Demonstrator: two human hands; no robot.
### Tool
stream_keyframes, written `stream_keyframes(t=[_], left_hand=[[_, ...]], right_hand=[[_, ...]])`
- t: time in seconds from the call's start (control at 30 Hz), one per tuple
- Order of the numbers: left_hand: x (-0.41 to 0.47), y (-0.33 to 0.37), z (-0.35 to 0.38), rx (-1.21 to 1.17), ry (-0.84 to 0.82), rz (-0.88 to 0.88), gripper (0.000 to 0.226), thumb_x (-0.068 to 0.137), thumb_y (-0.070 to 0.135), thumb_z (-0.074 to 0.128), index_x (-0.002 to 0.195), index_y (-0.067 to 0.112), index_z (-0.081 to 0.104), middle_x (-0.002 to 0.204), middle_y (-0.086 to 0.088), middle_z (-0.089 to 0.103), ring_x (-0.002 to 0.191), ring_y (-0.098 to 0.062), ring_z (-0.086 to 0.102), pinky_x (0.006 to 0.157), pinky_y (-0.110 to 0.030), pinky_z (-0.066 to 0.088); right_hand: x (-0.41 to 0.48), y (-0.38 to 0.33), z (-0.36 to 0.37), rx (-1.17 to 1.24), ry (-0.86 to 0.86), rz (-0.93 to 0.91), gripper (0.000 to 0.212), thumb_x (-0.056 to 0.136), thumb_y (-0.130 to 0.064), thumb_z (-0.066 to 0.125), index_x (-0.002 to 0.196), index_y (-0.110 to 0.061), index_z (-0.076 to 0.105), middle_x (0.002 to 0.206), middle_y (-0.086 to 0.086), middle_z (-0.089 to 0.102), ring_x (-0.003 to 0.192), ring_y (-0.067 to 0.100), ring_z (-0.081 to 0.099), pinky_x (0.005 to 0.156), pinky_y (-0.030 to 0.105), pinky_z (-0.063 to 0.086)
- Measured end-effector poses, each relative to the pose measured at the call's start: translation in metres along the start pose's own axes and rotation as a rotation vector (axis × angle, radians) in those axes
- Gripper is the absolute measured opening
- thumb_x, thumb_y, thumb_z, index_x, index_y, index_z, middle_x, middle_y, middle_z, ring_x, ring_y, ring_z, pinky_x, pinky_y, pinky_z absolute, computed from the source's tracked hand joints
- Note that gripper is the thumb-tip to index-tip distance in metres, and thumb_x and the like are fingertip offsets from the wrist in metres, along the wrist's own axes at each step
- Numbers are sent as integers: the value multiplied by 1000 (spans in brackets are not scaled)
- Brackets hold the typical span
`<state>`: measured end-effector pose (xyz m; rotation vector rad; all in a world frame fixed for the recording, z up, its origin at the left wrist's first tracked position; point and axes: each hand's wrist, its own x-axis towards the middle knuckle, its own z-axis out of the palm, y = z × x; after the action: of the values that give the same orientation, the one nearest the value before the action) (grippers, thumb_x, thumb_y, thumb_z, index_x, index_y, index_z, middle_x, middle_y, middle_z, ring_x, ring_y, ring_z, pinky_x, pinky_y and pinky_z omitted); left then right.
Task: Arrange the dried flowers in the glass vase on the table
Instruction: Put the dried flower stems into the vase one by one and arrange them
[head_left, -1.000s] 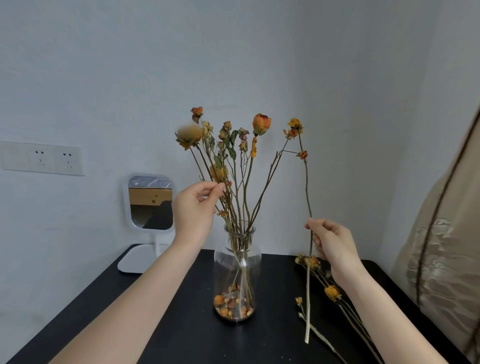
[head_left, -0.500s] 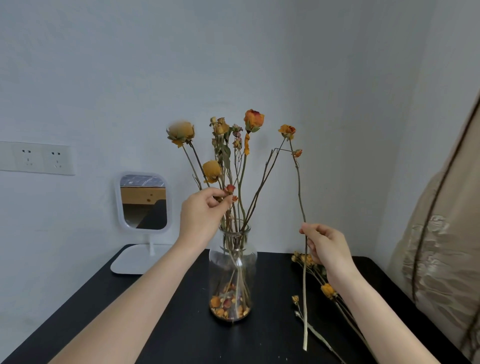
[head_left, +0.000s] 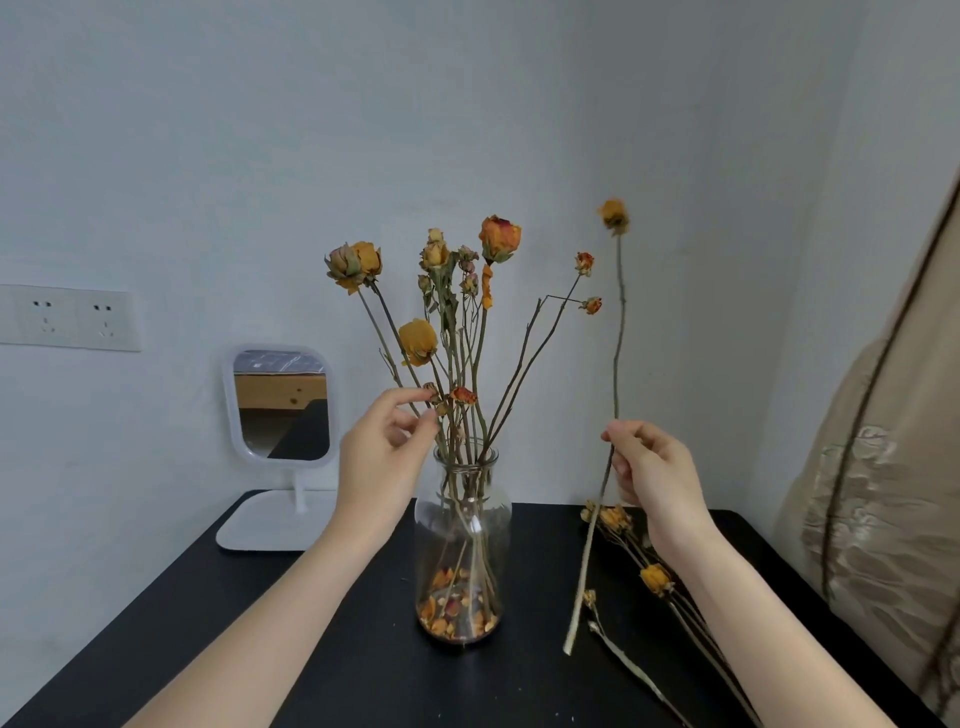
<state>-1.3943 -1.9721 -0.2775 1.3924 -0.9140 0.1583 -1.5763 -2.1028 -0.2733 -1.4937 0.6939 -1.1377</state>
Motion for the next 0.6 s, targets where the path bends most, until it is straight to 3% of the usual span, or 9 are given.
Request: stream_keyframes(t=[0.07, 0.13, 0.23, 0.3, 0.4, 0.5, 0.6], left_hand=[[-11, -14, -3, -9, 44, -29, 19, 86, 11, 58, 100, 23, 56, 79, 6, 58, 72, 5, 56, 58, -4, 43], [-17, -28, -2, 24, 0, -118, 27, 83, 9, 61, 104, 23, 49, 89, 4, 56, 80, -2, 54, 62, -5, 42], [-15, -45, 6, 85, -284, -282, 57, 77, 17, 72, 124, 23, 40, 115, 8, 48, 104, -7, 47, 88, -19, 38], [-10, -50, 11, 111, -449, -308, 71, 73, 26, 77, 131, 24, 36, 120, 15, 42, 113, -4, 40, 95, -25, 32], [-4, -51, 22, 72, -538, -301, 67, 69, 38, 78, 121, 31, 38, 108, 26, 46, 101, 4, 45, 89, -17, 36], [-5, -53, 32, 52, -483, -287, 62, 67, 41, 78, 115, 32, 40, 98, 28, 50, 88, 9, 48, 69, -7, 35], [-7, -56, 34, 99, -417, -232, 56, 67, 43, 78, 109, 35, 42, 94, 29, 51, 84, 12, 48, 66, -6, 34]], right_hand=[[3, -9, 1, 54, 21, -58, 21, 97, -21, 46, 81, -14, 58, 56, 0, 41, 40, 4, 32, 38, 15, 28], [7, -19, 1, 91, 49, -123, 22, 98, -20, 43, 79, -15, 54, 56, -1, 41, 38, 2, 32, 37, 14, 29], [14, -34, 3, 104, 84, -223, 24, 99, -20, 40, 78, -15, 49, 57, -1, 41, 38, 2, 32, 37, 14, 29], [18, -42, 5, 107, 101, -274, 24, 100, -20, 38, 78, -16, 47, 57, -1, 40, 39, 2, 33, 38, 14, 29], [25, -51, 9, 101, 121, -325, 24, 100, -20, 37, 78, -16, 45, 58, -1, 41, 40, 2, 33, 39, 15, 30], [32, -55, 16, 88, 142, -345, 25, 100, -19, 35, 78, -18, 45, 58, -3, 42, 41, 2, 35, 39, 14, 30], [39, -58, 25, 111, 145, -353, 25, 101, -18, 34, 78, -19, 45, 58, -3, 42, 42, 2, 37, 40, 14, 32]])
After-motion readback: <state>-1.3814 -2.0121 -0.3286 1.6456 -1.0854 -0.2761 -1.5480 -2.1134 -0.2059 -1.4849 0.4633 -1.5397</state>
